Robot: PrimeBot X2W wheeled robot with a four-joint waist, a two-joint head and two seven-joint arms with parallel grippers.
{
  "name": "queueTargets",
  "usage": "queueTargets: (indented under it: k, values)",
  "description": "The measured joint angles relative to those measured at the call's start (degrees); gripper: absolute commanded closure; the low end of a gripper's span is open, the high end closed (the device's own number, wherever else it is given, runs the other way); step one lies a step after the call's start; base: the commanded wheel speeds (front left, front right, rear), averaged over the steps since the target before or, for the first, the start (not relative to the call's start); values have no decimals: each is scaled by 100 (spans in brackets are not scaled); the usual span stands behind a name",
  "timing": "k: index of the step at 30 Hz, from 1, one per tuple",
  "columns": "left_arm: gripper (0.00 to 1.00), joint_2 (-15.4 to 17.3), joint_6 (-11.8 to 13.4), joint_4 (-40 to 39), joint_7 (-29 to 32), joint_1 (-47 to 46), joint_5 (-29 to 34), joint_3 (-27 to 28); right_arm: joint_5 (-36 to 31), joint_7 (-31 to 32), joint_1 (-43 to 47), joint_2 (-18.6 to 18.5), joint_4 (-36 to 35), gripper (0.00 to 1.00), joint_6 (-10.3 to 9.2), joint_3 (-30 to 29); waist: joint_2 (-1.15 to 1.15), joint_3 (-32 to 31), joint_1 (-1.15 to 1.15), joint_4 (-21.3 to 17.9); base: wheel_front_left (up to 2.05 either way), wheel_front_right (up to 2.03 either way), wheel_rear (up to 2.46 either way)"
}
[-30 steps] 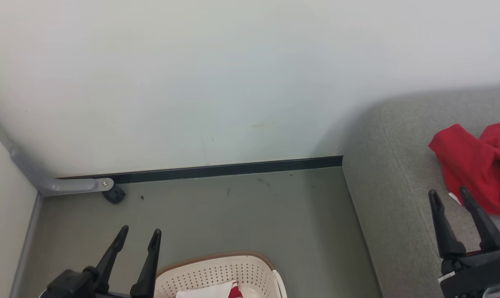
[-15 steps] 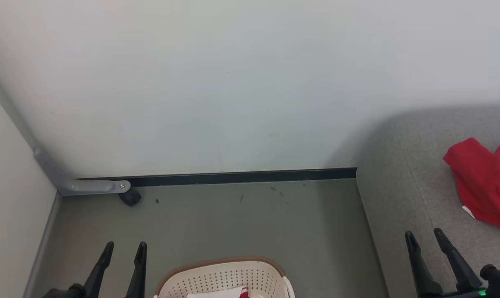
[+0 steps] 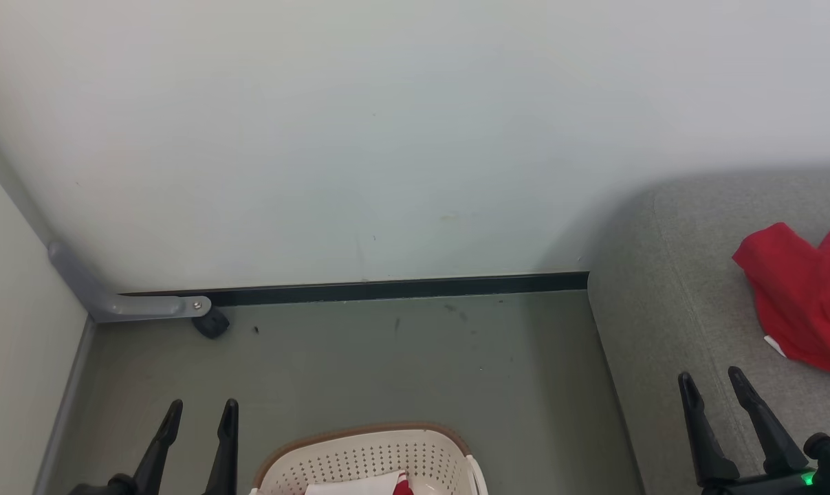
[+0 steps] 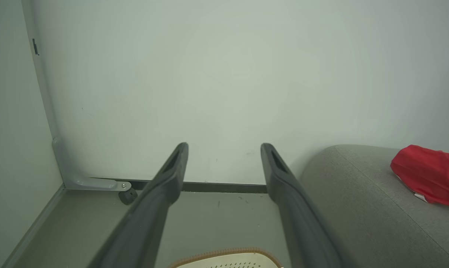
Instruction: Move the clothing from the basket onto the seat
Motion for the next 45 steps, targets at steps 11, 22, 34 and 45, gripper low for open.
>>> queueTargets:
  k: [11,22,34,45]
  values:
    - [0,-13,36,-134,-1,9,176,152,-118,-7,-31,52,-152,0,-23,-67,0,222,0,-56,0,0,0]
    - [0,120,-21,-267,7,-309,285,69,-214,-7,-184,81,-255,0,-19,-118,0,590,0,-140,0,0,0]
    - [0,223,-229,144,337,-897,371,-112,-304,-14,-611,193,-350,0,-16,-204,1,1298,1,-312,0,0,0]
    - [0,334,-527,1037,701,-1423,482,-368,-393,-15,-984,308,-468,0,-16,-243,1,2014,1,-473,0,0,0]
